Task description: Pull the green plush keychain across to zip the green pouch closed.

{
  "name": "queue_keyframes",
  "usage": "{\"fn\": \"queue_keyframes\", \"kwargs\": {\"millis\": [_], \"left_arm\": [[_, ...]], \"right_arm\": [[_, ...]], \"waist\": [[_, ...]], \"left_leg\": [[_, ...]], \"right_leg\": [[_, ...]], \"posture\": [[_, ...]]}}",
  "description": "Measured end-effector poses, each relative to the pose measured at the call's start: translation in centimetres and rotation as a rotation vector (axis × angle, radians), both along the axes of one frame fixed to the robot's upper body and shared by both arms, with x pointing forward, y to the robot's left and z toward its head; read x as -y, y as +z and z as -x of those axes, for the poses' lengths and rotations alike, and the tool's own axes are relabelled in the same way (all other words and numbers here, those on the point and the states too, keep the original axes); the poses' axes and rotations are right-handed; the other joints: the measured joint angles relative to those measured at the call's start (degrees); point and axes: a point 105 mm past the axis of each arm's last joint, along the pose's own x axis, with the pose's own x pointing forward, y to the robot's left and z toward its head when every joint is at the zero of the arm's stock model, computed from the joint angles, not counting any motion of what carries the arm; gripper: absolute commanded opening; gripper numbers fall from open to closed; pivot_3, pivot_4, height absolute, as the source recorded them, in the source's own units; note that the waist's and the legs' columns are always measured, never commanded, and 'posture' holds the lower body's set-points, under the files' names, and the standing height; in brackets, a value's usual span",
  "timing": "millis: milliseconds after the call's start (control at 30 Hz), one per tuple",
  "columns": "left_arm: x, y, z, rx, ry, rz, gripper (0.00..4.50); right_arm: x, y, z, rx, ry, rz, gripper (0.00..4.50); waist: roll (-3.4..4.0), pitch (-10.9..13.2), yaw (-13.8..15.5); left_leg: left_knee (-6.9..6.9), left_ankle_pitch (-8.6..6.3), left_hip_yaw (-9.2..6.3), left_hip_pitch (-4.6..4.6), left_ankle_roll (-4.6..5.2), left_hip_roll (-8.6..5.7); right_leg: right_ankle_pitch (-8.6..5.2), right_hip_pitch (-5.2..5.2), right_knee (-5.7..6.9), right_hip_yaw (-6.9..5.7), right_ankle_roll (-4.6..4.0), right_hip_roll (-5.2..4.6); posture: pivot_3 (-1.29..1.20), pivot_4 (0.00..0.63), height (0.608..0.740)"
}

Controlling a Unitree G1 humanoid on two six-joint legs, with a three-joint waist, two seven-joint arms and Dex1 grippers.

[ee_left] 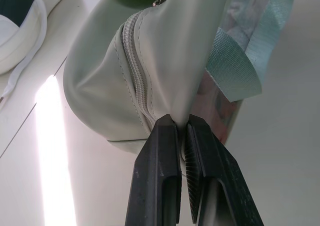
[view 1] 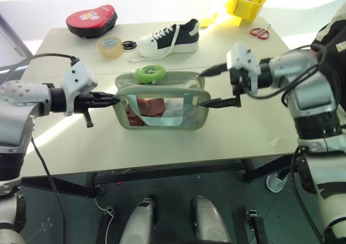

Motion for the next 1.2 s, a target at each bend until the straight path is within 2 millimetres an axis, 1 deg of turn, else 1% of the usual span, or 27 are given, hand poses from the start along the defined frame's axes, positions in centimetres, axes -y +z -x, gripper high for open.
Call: {"fn": "queue_keyframes", "kwargs": {"millis": [67,133,200,233,300,367,433,533,600,700,800,833,933,1067,1133,1200], "left_arm": [[0.0,0.0,0.0,0.004,0.001,-0.004,0.00],[0.0,0.0,0.0,0.005,-0.001,-0.006,0.00],[0.2,0.0,0.0,0.007,-0.007,-0.006,0.00],[0.2,-0.1,-0.1,0.006,-0.009,-0.006,0.00],[0.3,-0.1,0.0,0.007,-0.011,-0.007,0.00],[0.3,-0.1,0.0,0.008,-0.012,-0.009,0.00],[0.3,-0.1,-0.1,0.011,-0.010,-0.010,0.00],[0.3,0.0,-0.1,0.017,-0.006,-0.014,0.00],[0.4,0.0,0.0,0.023,-0.007,-0.017,0.00],[0.5,-0.1,0.1,0.027,-0.006,-0.020,0.00],[0.5,-0.1,0.1,0.031,-0.002,-0.019,0.00],[0.5,-0.1,0.1,0.032,0.000,-0.019,0.00],[0.4,-0.1,0.1,0.033,0.002,-0.019,0.00],[0.5,-0.1,0.1,0.034,0.002,-0.019,0.00],[0.5,0.0,0.1,0.035,0.000,-0.019,0.00],[0.6,0.0,0.1,0.039,-0.005,-0.022,0.00]], "right_arm": [[-2.0,2.6,-0.6,-0.017,0.010,-0.142,4.48],[-4.3,4.5,-1.4,-0.025,-0.006,-0.239,4.48],[-6.1,4.8,-2.0,-0.036,-0.025,-0.275,4.48],[-6.8,4.3,-2.3,-0.048,-0.040,-0.271,4.48],[-7.9,2.4,-3.3,-0.057,-0.079,-0.210,4.48],[-8.4,0.6,-4.1,-0.072,-0.114,-0.144,4.48],[-8.5,-0.9,-4.8,-0.118,-0.138,-0.119,4.48],[-8.4,-2.3,-5.7,-0.166,-0.178,-0.096,4.48],[-8.4,-2.4,-6.0,-0.181,-0.190,-0.085,4.48],[-8.5,-2.2,-5.8,-0.187,-0.169,-0.077,3.68],[-8.6,-2.2,-5.6,-0.194,-0.152,-0.079,2.17],[-8.6,-2.0,-5.6,-0.195,-0.152,-0.087,1.61],[-8.5,-1.3,-5.7,-0.192,-0.155,-0.112,0.02],[-8.2,-0.6,-5.7,-0.185,-0.156,-0.127,0.02],[-7.4,-0.3,-5.5,-0.184,-0.145,-0.125,0.02],[-6.3,0.4,-5.3,-0.178,-0.138,-0.129,0.02]], "waist": [[0.01,0.00,-0.14],[0.01,-0.01,0.02],[-0.02,-0.03,0.16],[-0.04,-0.04,0.30],[-0.06,-0.05,0.43],[-0.06,-0.05,0.39],[-0.06,-0.05,0.17],[-0.06,-0.05,0.05],[-0.06,-0.05,0.04],[-0.06,-0.05,0.07],[-0.06,-0.05,0.07],[-0.06,-0.05,0.07],[-0.06,-0.05,0.07],[-0.06,-0.05,0.11],[-0.06,-0.05,0.21],[-0.06,-0.05,0.21]], "left_leg": [[-0.04,0.00,0.01,0.04,0.00,0.01],[-0.07,0.00,-0.01,0.04,-0.01,0.01],[-0.06,0.01,-0.01,0.02,-0.01,-0.01],[-0.05,0.01,-0.02,0.02,-0.01,-0.02],[-0.02,0.01,-0.02,0.02,-0.02,-0.04],[-0.03,0.01,-0.02,0.02,-0.02,-0.05],[-0.04,0.01,-0.02,0.02,-0.02,-0.04],[-0.05,0.01,-0.02,0.02,-0.02,-0.04],[-0.05,0.01,-0.02,0.02,-0.02,-0.04],[-0.05,0.01,-0.02,0.02,-0.02,-0.04],[-0.05,0.01,-0.02,0.02,-0.02,-0.04],[-0.05,0.01,-0.02,0.02,-0.02,-0.04],[-0.05,0.01,-0.02,0.02,-0.02,-0.04],[-0.05,0.01,-0.02,0.02,-0.02,-0.04],[-0.04,0.01,-0.02,0.01,-0.02,-0.05],[-0.04,0.01,-0.02,0.00,-0.02,-0.05]], "right_leg": [[0.01,0.00,0.00,0.01,-0.01,0.00],[0.01,-0.03,0.00,0.01,-0.01,0.01],[0.01,-0.03,0.00,0.01,-0.01,0.00],[0.01,-0.01,-0.01,0.00,-0.01,0.00],[0.01,0.01,0.00,0.00,-0.01,0.00],[0.01,-0.01,0.00,0.00,-0.01,0.00],[0.01,-0.02,0.01,0.01,-0.01,0.01],[0.01,-0.02,0.01,0.01,-0.01,0.01],[0.01,-0.03,0.02,0.01,-0.01,0.02],[0.01,-0.03,0.01,0.01,-0.01,0.02],[0.01,-0.02,0.02,0.00,-0.01,0.02],[0.01,-0.02,0.01,0.00,-0.01,0.02],[0.01,-0.02,0.01,0.00,-0.01,0.02],[0.01,-0.02,0.01,0.00,-0.01,0.02],[0.01,-0.02,0.01,0.00,-0.01,0.02],[0.01,-0.02,0.01,0.00,-0.01,0.02]], "posture": [[0.00,0.150,0.740],[0.00,0.150,0.740],[0.00,0.150,0.740],[0.00,0.150,0.740],[0.00,0.150,0.740],[0.00,0.150,0.740],[0.00,0.150,0.740],[0.00,0.150,0.740],[0.00,0.150,0.740],[0.00,0.150,0.740],[0.00,0.150,0.740],[0.00,0.150,0.740],[0.00,0.150,0.740],[0.00,0.150,0.740],[0.00,0.150,0.740],[0.00,0.150,0.740]]}}
